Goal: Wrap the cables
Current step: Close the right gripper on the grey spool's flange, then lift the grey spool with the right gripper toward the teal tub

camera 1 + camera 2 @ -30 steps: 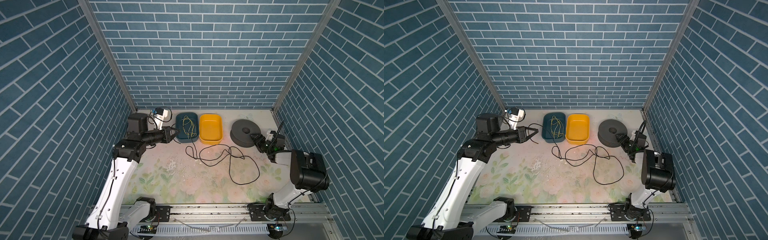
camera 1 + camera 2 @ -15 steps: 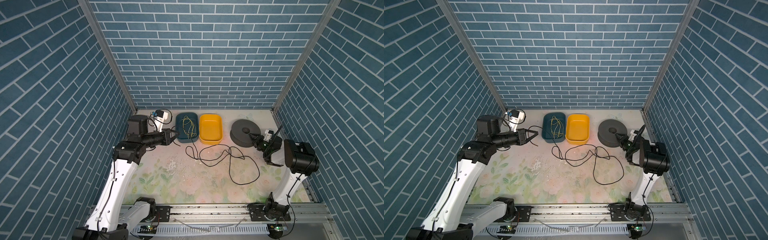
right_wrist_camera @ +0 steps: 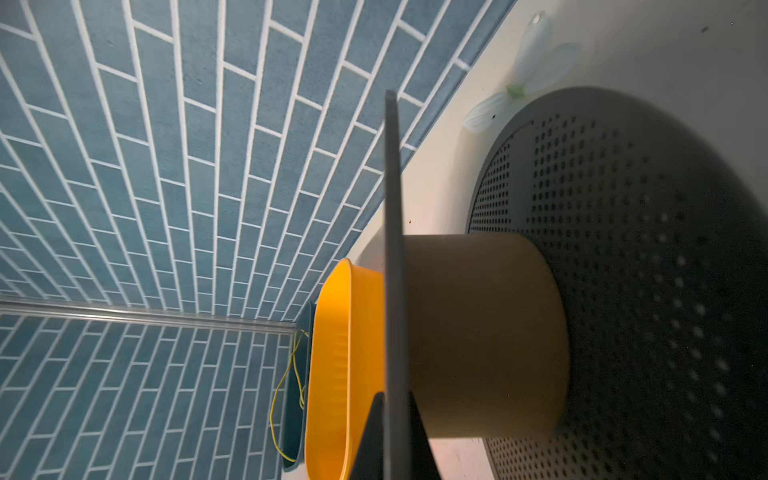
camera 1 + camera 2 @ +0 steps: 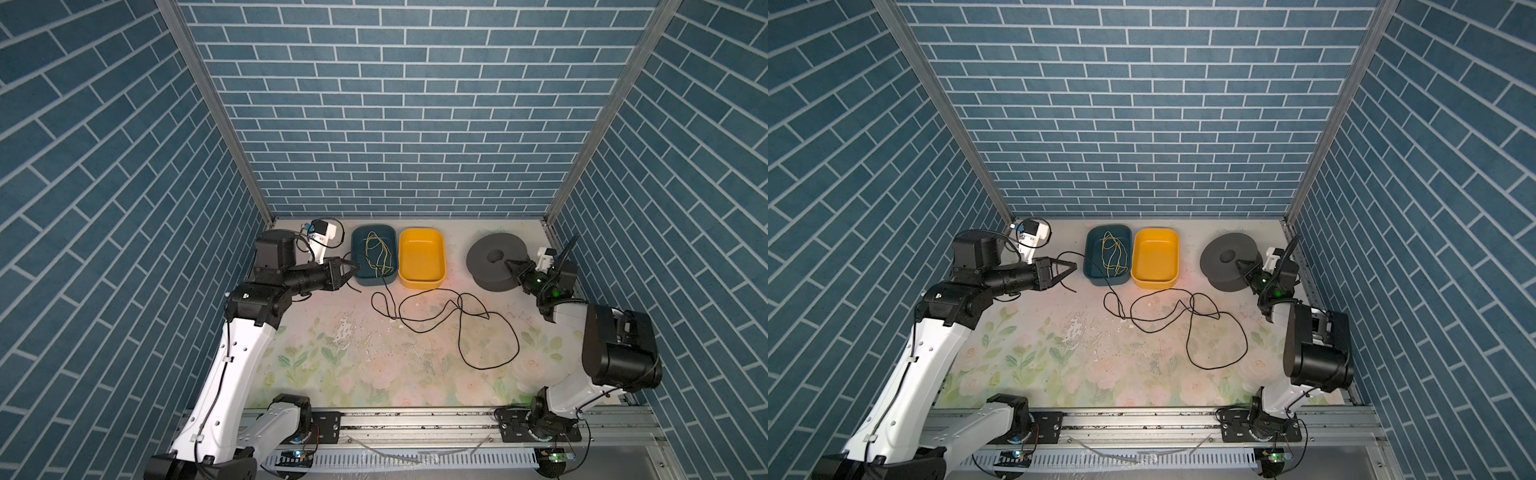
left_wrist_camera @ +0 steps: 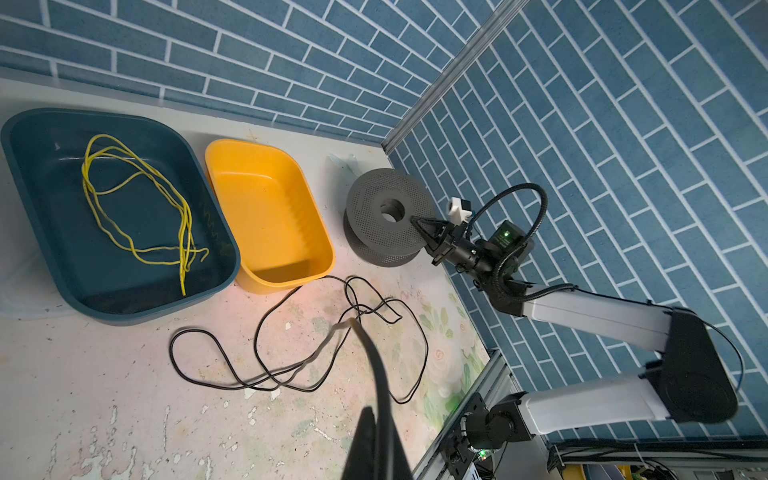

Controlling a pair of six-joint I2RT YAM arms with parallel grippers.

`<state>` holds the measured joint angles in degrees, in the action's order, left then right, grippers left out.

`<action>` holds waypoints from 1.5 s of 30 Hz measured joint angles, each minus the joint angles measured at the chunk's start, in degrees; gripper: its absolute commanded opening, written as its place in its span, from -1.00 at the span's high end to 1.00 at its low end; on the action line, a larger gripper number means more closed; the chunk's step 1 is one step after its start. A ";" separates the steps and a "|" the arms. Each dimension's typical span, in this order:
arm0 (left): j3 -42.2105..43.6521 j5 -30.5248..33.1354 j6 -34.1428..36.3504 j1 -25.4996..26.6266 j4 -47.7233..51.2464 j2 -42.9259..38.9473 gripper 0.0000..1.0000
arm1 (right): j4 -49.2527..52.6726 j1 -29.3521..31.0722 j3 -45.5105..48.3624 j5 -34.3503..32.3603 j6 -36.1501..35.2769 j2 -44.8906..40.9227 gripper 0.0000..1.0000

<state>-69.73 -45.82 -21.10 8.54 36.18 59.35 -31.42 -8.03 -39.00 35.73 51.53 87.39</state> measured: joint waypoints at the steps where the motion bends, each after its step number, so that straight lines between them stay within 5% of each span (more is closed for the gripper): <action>1: 0.00 0.00 -0.09 0.00 -0.17 0.00 1.00 | 4.98 0.22 -0.92 -1.33 -2.32 -2.86 1.00; 8: 0.09 -0.57 -2.08 0.00 -3.08 0.50 1.00 | 30.05 4.37 -7.21 -8.70 -13.22 -17.29 1.00; 19: 0.31 0.20 -3.34 0.00 -5.29 1.62 1.00 | 59.32 21.73 -16.44 -21.88 -23.15 -29.99 1.00; 31: -4.81 5.05 -5.07 -0.02 -5.35 7.41 1.00 | 67.08 43.34 -24.00 -34.05 -24.55 -30.51 1.00; 45: -15.10 10.25 -11.28 -0.02 -12.31 16.96 1.00 | 65.09 72.41 -33.35 -50.42 -24.61 -13.18 1.00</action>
<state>-84.84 -35.57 -32.38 8.51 23.88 76.31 33.67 64.38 -72.36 -14.70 26.92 74.22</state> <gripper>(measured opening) 0.048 0.054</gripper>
